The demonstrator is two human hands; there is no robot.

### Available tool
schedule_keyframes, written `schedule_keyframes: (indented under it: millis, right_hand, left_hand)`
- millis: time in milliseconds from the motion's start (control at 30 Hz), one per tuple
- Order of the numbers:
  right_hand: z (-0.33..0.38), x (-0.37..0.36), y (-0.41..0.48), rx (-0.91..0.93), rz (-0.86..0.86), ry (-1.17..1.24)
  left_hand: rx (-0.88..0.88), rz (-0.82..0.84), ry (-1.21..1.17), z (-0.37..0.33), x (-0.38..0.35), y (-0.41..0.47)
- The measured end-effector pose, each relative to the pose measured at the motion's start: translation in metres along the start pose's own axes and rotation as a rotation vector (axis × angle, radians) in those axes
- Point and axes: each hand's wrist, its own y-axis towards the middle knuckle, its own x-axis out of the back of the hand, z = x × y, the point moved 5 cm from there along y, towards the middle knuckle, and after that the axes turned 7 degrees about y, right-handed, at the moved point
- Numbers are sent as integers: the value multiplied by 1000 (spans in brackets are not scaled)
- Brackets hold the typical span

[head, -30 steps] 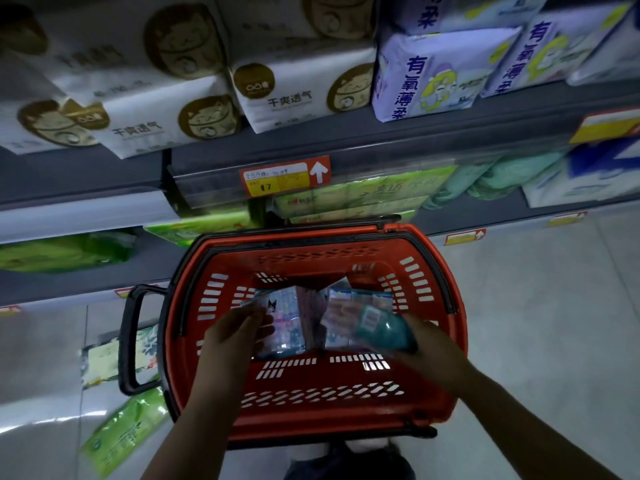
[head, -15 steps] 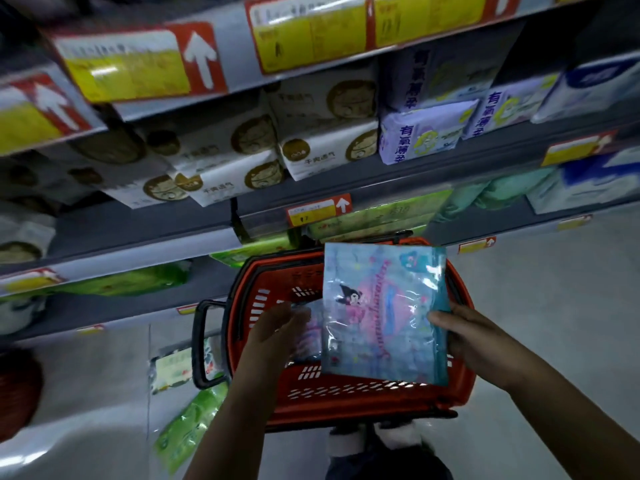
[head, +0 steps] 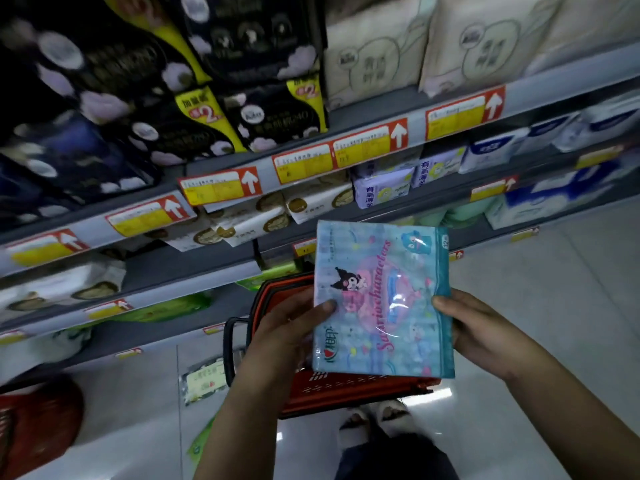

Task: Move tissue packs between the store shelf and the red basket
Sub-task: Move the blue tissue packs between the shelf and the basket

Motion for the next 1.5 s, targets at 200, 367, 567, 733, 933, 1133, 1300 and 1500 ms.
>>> schedule_keyframes:
  millis: [200,367,567,733,933,1133,1300,1500]
  right_hand:
    - [37,-45,-47,37,-1,83]
    - [68,-87,-75,130,-12,94]
    - [107,-137,-114,209,9,77]
    - [134,-166,-150,265,31,25]
    - [178,-204,-184,339,79,-100]
    - [217,-246,-216,385,66,-234]
    - [245,-274,-231,408,6,-341]
    - [249,-299,-237,506,-52,-462]
  left_hand:
    - [-49,-5,-25,-58,-10,-55]
    - [-197,26,-25,-120,-19,-103]
    - [-325,25,-40,-179,-21,-154]
    - [-403,5,-18,-209,-23,-193]
    - [-445,39,-18,-241,-25,-235]
    - [-506,49,-140,-265,-21,-266]
    - [-545,17,-195,-277,-13,-290]
    - [-608,-56,-214,-290,-4,-312]
